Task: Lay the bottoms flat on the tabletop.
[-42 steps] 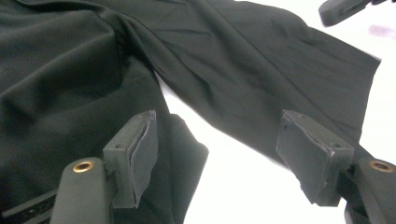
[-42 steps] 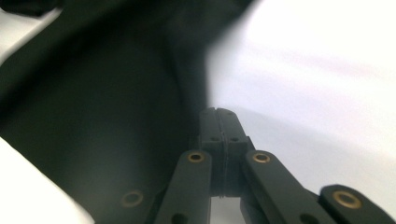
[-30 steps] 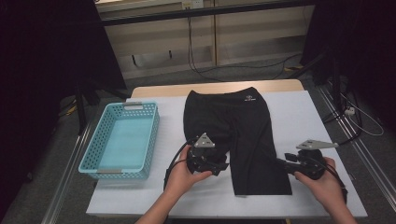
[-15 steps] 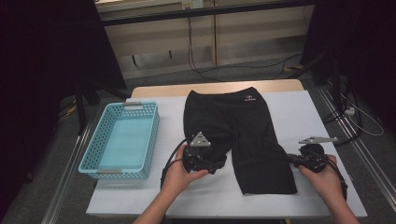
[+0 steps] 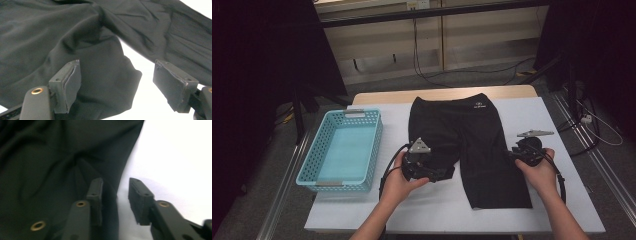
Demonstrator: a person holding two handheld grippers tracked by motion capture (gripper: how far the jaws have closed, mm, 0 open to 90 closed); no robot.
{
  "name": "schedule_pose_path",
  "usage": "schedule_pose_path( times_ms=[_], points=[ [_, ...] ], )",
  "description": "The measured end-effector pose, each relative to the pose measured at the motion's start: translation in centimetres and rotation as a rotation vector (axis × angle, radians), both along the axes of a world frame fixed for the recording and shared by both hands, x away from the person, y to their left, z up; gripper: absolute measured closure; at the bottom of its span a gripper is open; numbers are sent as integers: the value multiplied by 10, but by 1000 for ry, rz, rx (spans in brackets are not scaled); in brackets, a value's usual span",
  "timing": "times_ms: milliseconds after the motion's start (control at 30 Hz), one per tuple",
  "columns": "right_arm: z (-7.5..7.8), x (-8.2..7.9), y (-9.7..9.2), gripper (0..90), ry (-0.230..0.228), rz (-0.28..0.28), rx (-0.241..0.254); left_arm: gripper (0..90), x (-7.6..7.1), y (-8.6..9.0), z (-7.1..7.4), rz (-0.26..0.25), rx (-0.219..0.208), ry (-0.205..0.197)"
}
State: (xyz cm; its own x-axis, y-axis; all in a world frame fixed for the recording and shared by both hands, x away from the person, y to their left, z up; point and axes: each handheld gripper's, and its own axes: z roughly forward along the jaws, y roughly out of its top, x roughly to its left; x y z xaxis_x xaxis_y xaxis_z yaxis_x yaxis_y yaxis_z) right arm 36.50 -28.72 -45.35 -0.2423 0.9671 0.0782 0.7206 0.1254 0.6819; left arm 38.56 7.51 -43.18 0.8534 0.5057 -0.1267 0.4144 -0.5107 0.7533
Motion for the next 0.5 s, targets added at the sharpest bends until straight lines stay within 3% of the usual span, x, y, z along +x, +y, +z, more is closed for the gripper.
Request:
schedule_pose_path(
  times_ms=[33,67,100,133,200,267,333,367,500],
  points=[
    [-3,1,0,696,2,-7,15,217,1,2,0,1,0,4],
    [-2,1,-1,801,2,-17,18,217,2,2,-1,2,-1,3],
    [-2,1,-1,882,11,21,30,216,2,3,-1,3,-3,3],
    [-1,1,-1,894,16,22,36,216,3,4,-1,3,-5,3],
    [2,0,-6,896,-2,16,-15,216,3,4,-1,7,-4,2],
    [3,0,-13,895,-8,-7,-6,216,4,5,-1,8,-4,3],
    [3,-1,-22,871,3,-17,-28,215,5,6,-1,10,-4,2],
    [4,-1,-24,837,16,-21,-15,215,5,7,-1,13,-3,2],
    [4,3,-27,731,-30,-26,15,214,7,8,-1,23,-2,3]
  ],
)
